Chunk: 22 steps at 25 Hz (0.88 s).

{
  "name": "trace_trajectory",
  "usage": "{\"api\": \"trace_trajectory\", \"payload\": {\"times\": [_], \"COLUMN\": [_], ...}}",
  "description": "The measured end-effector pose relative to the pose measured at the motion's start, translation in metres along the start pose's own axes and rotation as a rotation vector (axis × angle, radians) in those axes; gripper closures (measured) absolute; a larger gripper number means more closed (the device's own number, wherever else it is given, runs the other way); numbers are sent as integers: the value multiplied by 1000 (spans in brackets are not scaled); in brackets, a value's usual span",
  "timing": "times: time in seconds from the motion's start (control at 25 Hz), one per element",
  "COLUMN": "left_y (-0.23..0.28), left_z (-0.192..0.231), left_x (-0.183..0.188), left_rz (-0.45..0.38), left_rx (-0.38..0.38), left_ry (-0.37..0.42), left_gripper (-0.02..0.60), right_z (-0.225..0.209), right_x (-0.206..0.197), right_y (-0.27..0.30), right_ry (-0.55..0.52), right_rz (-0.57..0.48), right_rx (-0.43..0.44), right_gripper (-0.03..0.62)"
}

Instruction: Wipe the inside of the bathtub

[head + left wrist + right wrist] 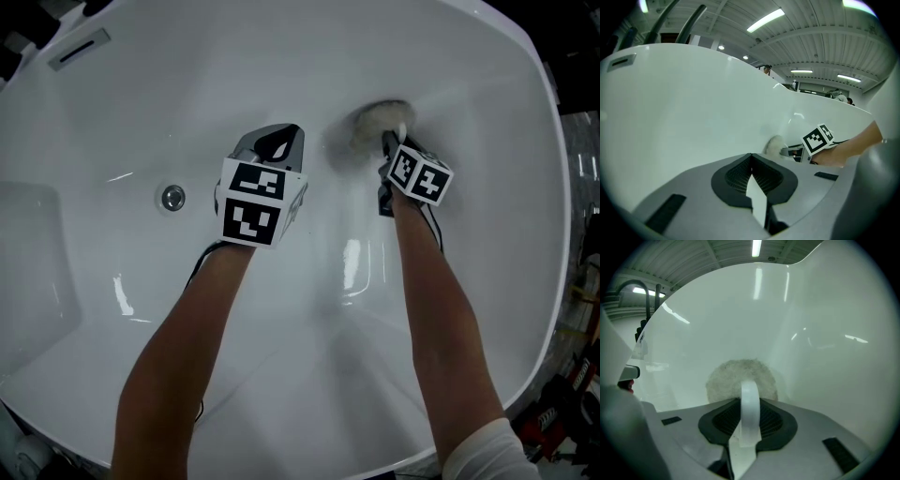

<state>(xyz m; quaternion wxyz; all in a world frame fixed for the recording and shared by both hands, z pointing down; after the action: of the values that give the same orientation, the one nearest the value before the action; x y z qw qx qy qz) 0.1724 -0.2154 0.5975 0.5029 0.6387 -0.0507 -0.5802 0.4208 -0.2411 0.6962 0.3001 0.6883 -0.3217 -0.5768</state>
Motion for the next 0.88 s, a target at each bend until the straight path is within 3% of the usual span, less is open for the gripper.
{"api": "trace_trajectory", "payload": {"times": [0.32,0.6,0.88], "left_y": [1,38,32], "left_z": [36,45,65], "left_x": [-12,-7,-10], "left_rz": [21,57,62], "left_rx": [17,33,62], "left_ry": [-38,-56,-82], "left_gripper": [571,570,570], "right_z": [36,15,15], "right_x": [-13,-8,-13], "right_y": [21,51,56], "right_ry": [141,178,199], "right_rz": [10,35,41], "right_rx": [36,39,45], "right_gripper": [493,496,496]}}
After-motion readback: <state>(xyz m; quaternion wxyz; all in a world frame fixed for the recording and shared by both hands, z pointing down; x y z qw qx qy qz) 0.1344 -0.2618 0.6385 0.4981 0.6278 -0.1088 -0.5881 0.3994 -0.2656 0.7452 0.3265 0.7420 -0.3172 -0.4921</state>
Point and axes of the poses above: the fingertips, and each gripper's own axes: y forward along the fingers, z to its left, x out of its top, the point moved 4 cm from there along -y, backward along the fingers, and after that the axes turned 13 degrees about z, right-handed, at the moved point
